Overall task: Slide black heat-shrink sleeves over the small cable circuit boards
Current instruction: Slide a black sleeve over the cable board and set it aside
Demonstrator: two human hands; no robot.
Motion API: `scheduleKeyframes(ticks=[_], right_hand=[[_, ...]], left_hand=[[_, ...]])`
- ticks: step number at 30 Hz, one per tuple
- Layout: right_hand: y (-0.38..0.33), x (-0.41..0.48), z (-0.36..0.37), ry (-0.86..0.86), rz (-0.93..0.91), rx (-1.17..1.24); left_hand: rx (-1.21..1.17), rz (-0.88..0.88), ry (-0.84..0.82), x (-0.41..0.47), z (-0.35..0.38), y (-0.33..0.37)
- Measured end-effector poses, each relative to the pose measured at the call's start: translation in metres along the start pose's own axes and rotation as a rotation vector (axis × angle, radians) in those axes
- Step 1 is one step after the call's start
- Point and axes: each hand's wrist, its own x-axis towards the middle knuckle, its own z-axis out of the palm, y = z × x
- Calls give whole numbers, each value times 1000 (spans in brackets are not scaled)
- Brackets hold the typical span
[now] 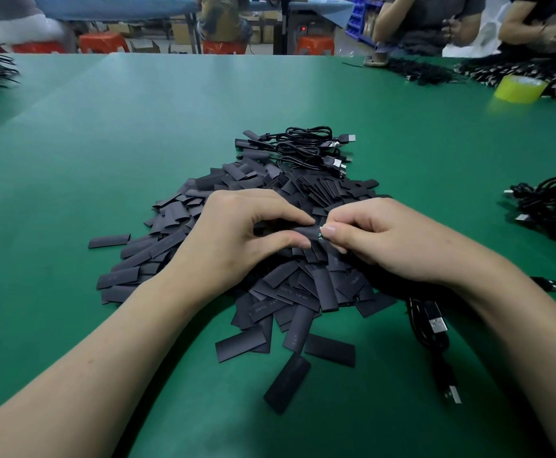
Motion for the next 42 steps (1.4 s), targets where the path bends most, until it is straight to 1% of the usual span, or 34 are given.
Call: scheduleKeyframes(ticks=[7,13,18,20,22,25,27,30,32,34,36,39,42], right_hand=[[0,0,0,4,5,-17],[2,0,-1,23,14,-12],[3,0,0,-8,16,68],[3,0,-1,-24,22,132],[4,0,-2,-27,20,160],[3,-1,-2,-24,-1,89],[2,-1,-1,-26,-5,64],[3,0,0,-17,-15,99],[5,1,2,22,-9,195],[6,1,1,102,-6,322],[5,1,1,177,-40,365],[2,2,2,270,-113,260],[1,1,4,364,-147,134]], left_hand=[[6,2,-18,0,0,1],[71,41,-39,0,0,2],[136,92,-13,1,0,2],[97,66,17,0,0,3],[12,1,35,0,1,3],[-62,-78,6,0,2,4],[-56,-71,-26,0,2,6],[-47,-71,-14,0,3,7],[-48,-84,16,0,4,7],[-43,-103,62,0,5,6],[-65,-140,108,0,5,5],[-73,-179,145,-1,5,5],[-68,-194,163,-1,6,5]])
